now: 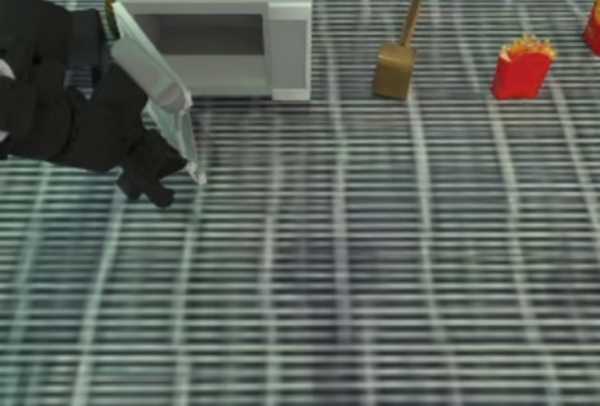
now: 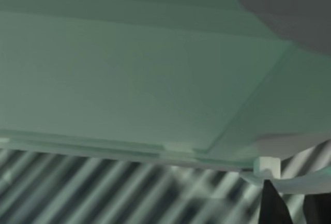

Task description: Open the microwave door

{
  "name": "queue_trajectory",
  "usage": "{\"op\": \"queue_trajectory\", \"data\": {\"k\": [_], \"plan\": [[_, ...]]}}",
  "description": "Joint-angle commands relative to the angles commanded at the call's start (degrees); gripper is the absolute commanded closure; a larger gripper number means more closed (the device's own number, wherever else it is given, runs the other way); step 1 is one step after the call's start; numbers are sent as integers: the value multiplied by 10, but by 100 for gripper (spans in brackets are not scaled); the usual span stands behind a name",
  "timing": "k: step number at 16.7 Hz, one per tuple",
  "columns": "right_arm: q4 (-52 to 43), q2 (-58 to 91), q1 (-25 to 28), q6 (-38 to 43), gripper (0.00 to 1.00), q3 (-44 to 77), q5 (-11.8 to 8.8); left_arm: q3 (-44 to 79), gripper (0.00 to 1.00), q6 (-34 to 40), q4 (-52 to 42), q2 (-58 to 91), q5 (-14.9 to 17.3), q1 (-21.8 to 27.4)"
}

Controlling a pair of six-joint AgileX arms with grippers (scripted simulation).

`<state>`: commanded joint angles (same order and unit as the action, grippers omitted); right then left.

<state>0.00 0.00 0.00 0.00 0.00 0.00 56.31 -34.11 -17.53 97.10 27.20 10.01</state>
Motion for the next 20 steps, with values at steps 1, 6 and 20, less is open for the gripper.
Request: {"op": "queue_trajectory", "data": {"k": [1, 6, 20], "plan": [[0, 0, 0, 0, 0, 0, 0, 0, 100, 0, 0, 0, 0, 0], [0, 0, 0, 0, 0, 0, 0, 0, 100, 0, 0, 0, 0, 0], [0, 0, 0, 0, 0, 0, 0, 4, 100, -25, -15, 2, 15, -9]]}}
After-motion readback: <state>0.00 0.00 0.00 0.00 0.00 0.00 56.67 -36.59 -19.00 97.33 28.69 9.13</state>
